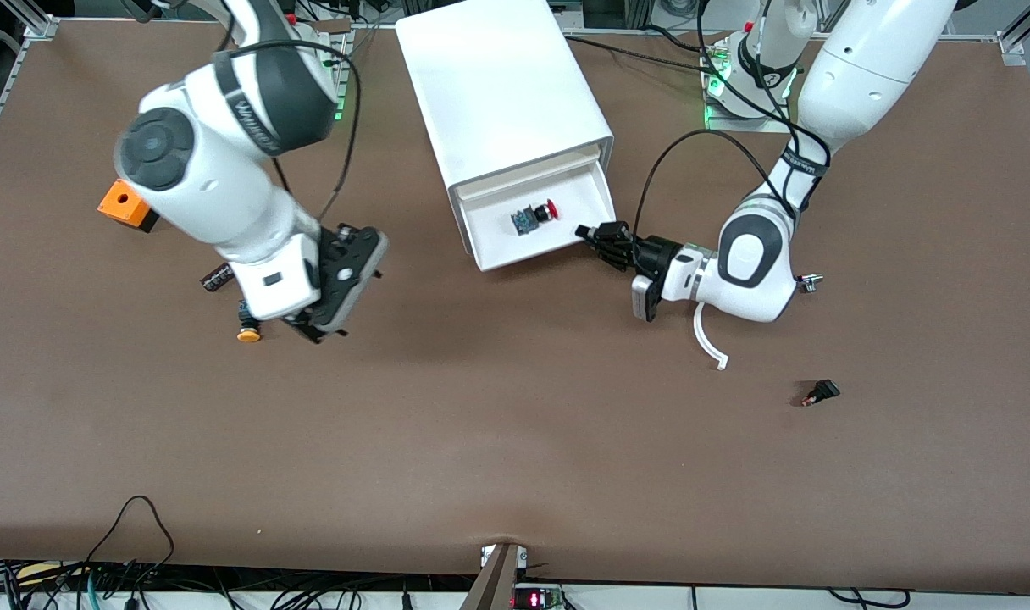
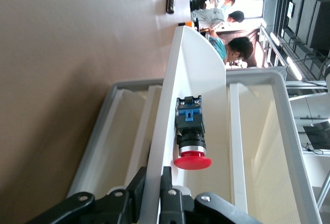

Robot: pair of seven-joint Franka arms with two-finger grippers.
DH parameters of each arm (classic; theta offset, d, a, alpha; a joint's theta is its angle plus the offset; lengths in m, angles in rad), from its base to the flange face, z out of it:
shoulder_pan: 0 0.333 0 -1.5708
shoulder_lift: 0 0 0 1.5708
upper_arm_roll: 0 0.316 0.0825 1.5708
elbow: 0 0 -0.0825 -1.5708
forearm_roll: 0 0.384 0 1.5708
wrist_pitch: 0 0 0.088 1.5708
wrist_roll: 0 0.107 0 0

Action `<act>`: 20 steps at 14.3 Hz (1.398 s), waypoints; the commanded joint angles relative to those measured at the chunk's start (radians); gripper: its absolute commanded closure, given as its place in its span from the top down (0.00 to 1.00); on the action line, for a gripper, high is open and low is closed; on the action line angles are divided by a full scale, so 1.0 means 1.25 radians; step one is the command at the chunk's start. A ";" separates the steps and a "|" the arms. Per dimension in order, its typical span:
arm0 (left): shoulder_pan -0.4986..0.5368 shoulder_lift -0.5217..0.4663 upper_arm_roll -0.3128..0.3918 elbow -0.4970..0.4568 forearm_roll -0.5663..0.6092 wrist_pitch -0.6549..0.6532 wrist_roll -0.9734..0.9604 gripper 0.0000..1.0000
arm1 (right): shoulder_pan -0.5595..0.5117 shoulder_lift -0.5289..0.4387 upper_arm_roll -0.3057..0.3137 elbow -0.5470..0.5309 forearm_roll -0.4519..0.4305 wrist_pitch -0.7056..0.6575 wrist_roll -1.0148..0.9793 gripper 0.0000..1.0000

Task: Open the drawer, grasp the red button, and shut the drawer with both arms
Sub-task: 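Release the handle with the left gripper while the right gripper reaches in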

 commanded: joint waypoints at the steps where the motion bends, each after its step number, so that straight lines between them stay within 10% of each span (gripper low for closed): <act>1: 0.000 0.038 0.014 0.063 -0.002 0.003 -0.035 0.00 | 0.041 0.025 -0.010 0.042 -0.005 -0.003 -0.025 1.00; 5: 0.000 0.039 0.028 0.084 -0.002 0.006 -0.040 0.00 | 0.077 0.040 -0.015 0.051 -0.012 0.034 -0.074 1.00; 6: 0.000 0.041 0.028 0.084 -0.001 0.006 -0.042 0.16 | 0.084 0.043 -0.013 0.053 -0.009 0.035 -0.078 1.00; 7: 0.000 0.041 0.028 0.084 -0.001 0.005 -0.039 0.99 | 0.102 0.043 -0.013 0.053 -0.012 0.036 -0.081 1.00; 13: 0.015 0.006 0.028 0.108 0.075 -0.019 -0.138 1.00 | 0.200 0.073 -0.030 0.053 -0.018 0.036 -0.113 1.00; 20: 0.036 -0.014 0.028 0.376 0.480 -0.228 -0.547 1.00 | 0.295 0.156 -0.091 0.105 -0.013 0.037 -0.238 1.00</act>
